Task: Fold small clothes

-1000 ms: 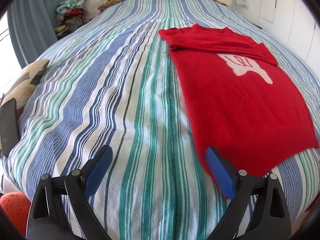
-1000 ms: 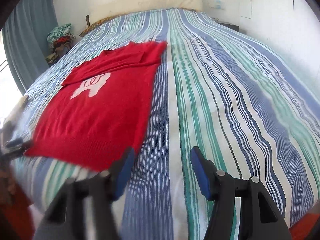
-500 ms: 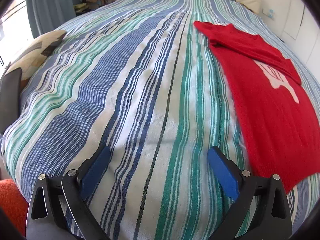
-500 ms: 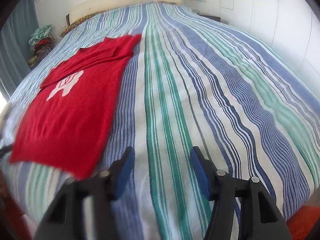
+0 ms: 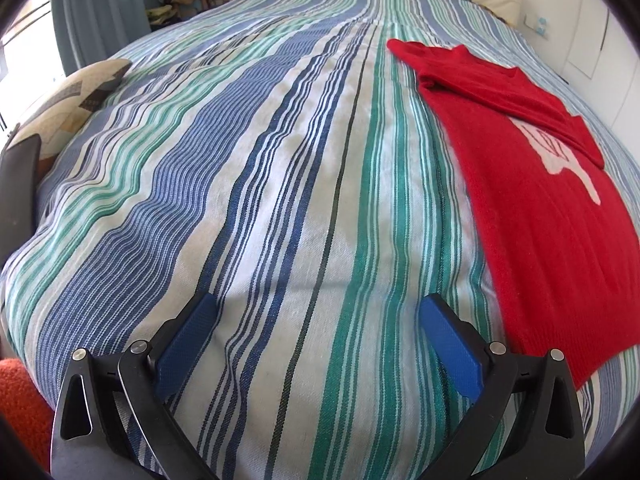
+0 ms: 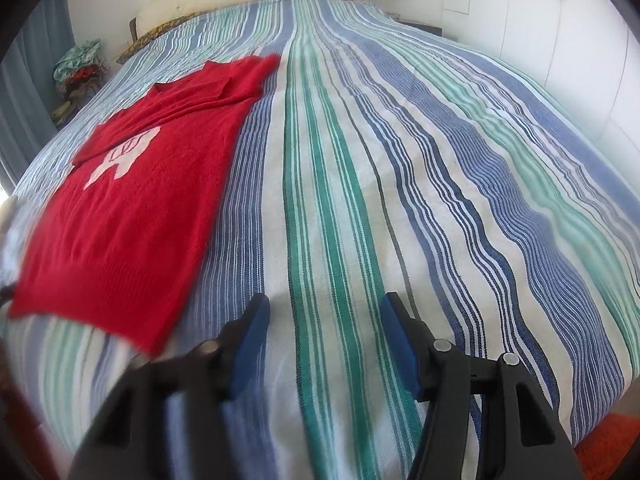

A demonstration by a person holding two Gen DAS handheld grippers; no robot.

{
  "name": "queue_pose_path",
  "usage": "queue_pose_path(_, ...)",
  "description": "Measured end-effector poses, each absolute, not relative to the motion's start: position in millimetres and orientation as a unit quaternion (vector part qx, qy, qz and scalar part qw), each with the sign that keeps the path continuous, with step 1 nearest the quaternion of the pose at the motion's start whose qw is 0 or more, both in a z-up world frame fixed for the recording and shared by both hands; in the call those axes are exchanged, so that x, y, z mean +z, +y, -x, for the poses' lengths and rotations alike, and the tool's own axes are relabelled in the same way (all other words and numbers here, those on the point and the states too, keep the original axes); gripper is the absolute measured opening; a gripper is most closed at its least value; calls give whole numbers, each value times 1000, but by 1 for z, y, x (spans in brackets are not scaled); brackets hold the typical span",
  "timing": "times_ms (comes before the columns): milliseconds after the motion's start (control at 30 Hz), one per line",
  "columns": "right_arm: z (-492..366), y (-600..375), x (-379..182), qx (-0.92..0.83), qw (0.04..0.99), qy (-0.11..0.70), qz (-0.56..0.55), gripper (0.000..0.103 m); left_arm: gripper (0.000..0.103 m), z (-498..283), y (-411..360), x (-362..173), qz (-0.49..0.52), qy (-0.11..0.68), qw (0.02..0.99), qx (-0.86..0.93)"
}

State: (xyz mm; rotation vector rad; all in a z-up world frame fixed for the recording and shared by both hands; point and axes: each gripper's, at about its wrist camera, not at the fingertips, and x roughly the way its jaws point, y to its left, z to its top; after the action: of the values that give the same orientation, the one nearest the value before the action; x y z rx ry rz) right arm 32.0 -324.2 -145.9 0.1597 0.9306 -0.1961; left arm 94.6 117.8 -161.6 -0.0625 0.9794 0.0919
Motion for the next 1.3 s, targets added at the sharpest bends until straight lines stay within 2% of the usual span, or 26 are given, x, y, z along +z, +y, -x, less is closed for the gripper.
queue_pose_path(1300, -31, -323, -149, -91, 885, 449, -76, 60, 102, -96, 116, -161, 28, 470, 881, 45)
